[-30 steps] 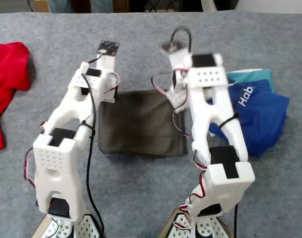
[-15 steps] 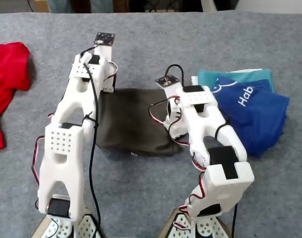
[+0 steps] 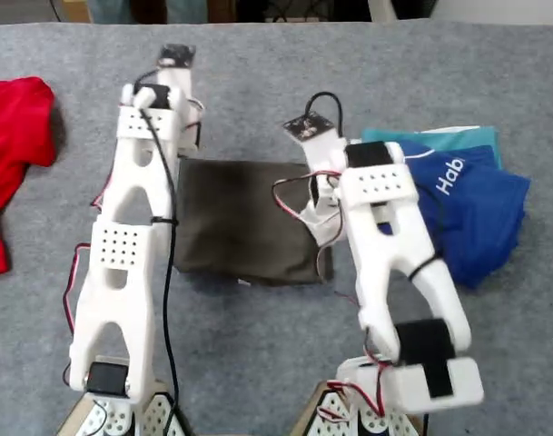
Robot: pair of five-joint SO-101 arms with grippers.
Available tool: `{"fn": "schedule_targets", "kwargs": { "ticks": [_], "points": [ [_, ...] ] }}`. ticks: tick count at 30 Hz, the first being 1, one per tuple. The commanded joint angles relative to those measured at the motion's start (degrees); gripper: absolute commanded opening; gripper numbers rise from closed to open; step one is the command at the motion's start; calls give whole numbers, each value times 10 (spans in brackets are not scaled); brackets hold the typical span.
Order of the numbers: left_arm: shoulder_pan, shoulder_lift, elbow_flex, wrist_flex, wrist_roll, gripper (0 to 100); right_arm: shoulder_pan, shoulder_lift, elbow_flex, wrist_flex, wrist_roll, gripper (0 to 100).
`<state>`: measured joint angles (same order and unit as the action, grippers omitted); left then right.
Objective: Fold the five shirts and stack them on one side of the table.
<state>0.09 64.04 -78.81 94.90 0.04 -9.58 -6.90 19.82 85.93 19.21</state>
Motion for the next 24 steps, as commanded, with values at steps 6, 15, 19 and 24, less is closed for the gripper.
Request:
{"fn": "schedule_targets", "kwargs": {
  "ticks": [6, 15, 19, 24],
  "points": [
    [-54, -12, -112, 61, -65, 28, -15, -114, 65, 82, -27, 15],
    [-172, -12, -36, 62, -104, 27, -75, -132, 131, -5, -308, 65],
    [-207, -14, -9, 62, -115, 27, -111, -131, 144, -67, -398, 217],
    [-237, -12, 7, 61, -115, 27, -119, -82, 140, -115, -468, 244]
  ]
}}
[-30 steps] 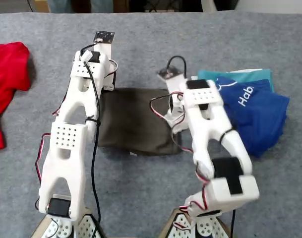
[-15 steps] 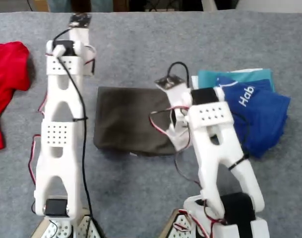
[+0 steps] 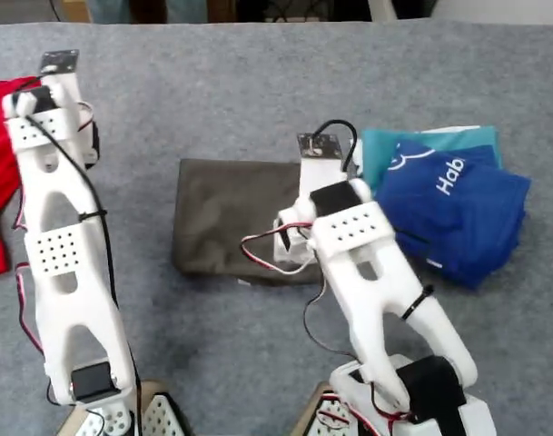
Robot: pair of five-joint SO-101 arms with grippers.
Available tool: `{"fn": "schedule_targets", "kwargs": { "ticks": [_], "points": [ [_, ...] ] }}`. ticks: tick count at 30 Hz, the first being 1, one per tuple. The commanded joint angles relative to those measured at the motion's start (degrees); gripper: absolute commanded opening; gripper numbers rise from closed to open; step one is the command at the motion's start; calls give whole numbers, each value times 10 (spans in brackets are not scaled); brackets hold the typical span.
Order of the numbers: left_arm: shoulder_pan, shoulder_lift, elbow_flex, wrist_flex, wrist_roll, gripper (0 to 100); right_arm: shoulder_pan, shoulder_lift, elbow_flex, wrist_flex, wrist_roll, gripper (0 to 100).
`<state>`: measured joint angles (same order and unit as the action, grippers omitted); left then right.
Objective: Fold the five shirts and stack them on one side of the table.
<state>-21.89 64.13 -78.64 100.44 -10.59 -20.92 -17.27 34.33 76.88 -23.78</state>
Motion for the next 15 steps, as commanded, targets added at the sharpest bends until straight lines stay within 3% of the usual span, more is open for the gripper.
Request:
{"fn": "schedule_targets", "kwargs": {
  "ticks": [1, 9, 15],
  "points": [
    [-20, -13, 15, 5, -9, 27, -5, 41, -6, -33, -53, 244],
    [-12, -13, 49, 2, -7, 28, -11, 201, -80, -74, -139, 369],
    [-15, -12, 53, -5, -8, 28, -11, 323, -155, -83, -138, 365]
  ]
}}
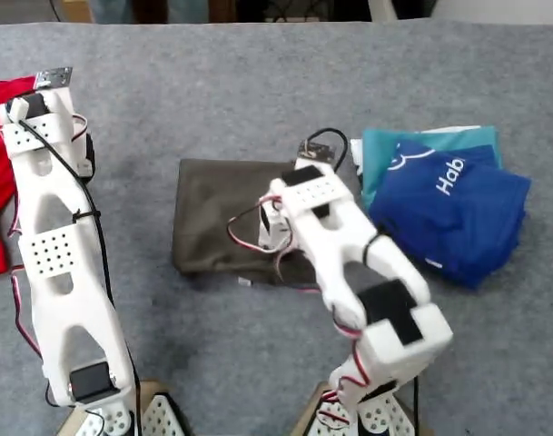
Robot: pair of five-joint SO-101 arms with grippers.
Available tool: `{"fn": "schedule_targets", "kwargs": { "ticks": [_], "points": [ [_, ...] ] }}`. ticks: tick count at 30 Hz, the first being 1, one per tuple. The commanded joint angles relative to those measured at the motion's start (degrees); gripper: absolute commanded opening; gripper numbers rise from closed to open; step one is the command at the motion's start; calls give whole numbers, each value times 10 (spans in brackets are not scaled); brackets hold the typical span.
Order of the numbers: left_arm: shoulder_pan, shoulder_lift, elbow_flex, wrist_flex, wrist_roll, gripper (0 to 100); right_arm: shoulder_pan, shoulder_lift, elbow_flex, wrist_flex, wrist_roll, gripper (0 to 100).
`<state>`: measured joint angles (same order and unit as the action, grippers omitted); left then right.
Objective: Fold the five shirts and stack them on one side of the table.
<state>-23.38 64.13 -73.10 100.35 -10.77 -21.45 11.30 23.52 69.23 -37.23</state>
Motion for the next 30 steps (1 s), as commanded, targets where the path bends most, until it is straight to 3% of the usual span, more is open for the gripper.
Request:
{"fn": "schedule_targets", "kwargs": {
  "ticks": [1, 5, 9, 15, 21, 30],
  "points": [
    [0, -12, -1, -4, -6, 28, -5, 55, -58, -6, -3, 348],
    [0, 8, -10, -4, -9, 28, -4, 100, -90, -6, 2, 188],
    [-3, 35, -39, 0, -18, 28, -4, 108, -101, -1, 55, 60],
    [-4, 68, -99, 5, -18, 28, 0, 108, -102, 34, 69, 53],
    [8, 58, -124, 6, -14, 28, 49, 108, -101, 43, 87, 28],
    [114, -38, -117, 7, 55, 32, 66, 112, -98, 45, 103, 14]
  ]
}}
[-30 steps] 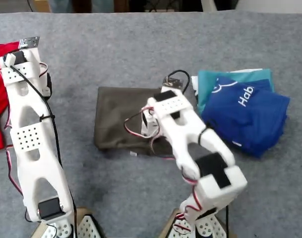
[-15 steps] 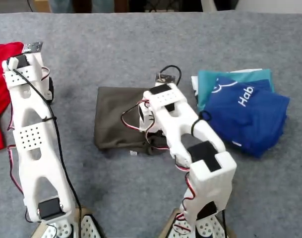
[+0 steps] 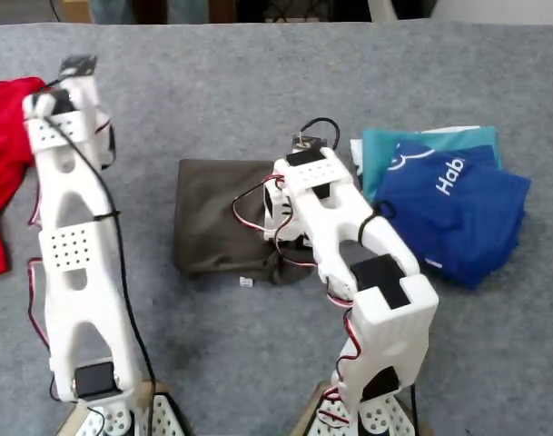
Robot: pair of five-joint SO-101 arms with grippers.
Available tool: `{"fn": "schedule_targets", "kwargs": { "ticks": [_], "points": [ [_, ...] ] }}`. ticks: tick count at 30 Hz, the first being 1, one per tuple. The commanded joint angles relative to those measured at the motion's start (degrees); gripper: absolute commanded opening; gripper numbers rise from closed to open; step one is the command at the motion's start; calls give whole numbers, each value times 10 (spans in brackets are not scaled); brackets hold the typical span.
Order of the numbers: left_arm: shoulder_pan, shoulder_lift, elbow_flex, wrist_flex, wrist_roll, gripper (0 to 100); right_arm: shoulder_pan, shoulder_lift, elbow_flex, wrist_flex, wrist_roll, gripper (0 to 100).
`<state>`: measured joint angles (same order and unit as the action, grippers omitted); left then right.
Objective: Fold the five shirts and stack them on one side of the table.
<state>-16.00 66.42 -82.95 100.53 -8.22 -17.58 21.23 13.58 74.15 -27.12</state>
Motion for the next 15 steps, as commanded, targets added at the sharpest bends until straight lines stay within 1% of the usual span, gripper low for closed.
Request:
{"fn": "schedule_targets", "kwargs": {
  "ticks": [1, 5, 8, 12, 15],
  "points": [
    [55, -69, -8, 5, 46, 47, 27, 13, 4, -11, 1, 14],
    [102, -94, 44, 5, 109, 188, 27, 13, 32, -49, 0, 14],
    [131, -95, 77, 4, 116, 195, 27, 9, 65, -88, -1, 14],
    [170, -95, 96, 4, 118, 197, 28, -6, 73, -97, -1, 14],
    [184, -95, 96, 4, 118, 198, 33, -1, 77, -109, -14, 14]
  ]
}}
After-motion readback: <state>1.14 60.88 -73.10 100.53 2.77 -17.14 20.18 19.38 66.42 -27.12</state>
